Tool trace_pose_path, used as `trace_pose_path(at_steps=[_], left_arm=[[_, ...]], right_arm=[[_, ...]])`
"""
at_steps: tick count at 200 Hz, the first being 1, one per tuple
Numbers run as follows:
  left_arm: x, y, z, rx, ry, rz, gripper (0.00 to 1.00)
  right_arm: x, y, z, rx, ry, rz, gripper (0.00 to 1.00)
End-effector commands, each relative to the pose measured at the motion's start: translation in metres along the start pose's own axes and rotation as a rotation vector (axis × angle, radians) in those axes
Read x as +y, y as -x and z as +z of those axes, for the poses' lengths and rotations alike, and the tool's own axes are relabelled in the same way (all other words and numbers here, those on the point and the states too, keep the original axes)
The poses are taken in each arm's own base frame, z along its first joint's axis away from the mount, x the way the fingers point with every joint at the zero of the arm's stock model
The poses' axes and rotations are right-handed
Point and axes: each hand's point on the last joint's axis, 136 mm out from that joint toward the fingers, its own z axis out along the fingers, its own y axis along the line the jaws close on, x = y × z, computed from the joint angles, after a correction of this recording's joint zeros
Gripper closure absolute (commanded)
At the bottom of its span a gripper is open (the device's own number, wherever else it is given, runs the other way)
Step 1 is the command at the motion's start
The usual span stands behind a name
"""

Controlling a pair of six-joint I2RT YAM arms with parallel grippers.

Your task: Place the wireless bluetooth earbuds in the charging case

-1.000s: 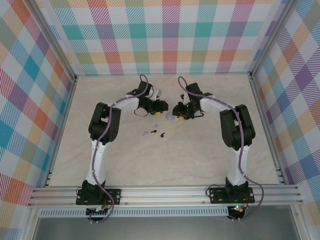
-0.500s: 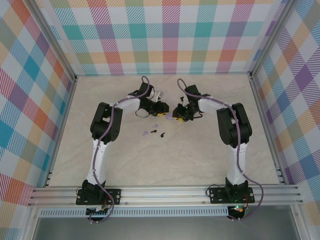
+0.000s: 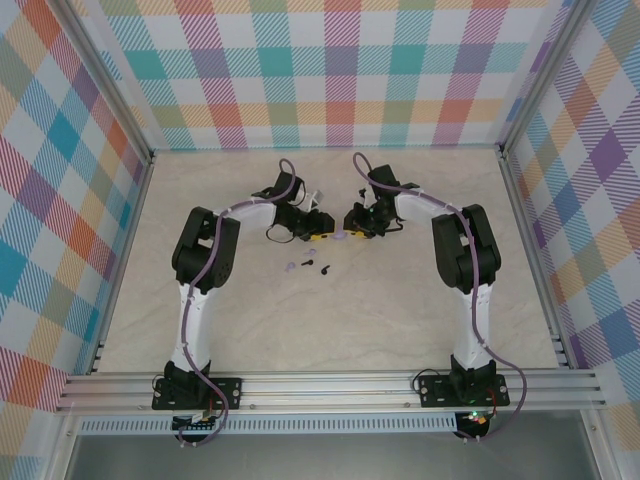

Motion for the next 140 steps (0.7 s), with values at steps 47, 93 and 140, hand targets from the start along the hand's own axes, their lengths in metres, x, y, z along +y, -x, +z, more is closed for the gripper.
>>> trace_pose_path(at_steps=[47, 93, 140], left_arm=[[-0.014, 0.018, -0.018, -0.087, 0.001, 0.005, 0.54], [-0.006, 0.023, -0.006, -0.061, -0.013, -0.01, 0.53], [0.001, 0.021, 0.005, -0.036, -0.03, -0.023, 0.53]], right_arm=[[0.02, 0.001, -0.012, -0.005, 0.063, -0.028, 0.7], [0.021, 0.002, -0.005, 0.005, 0.086, -0.003, 0.7], [0.018, 0.003, 0.003, 0.02, 0.083, 0.014, 0.72]])
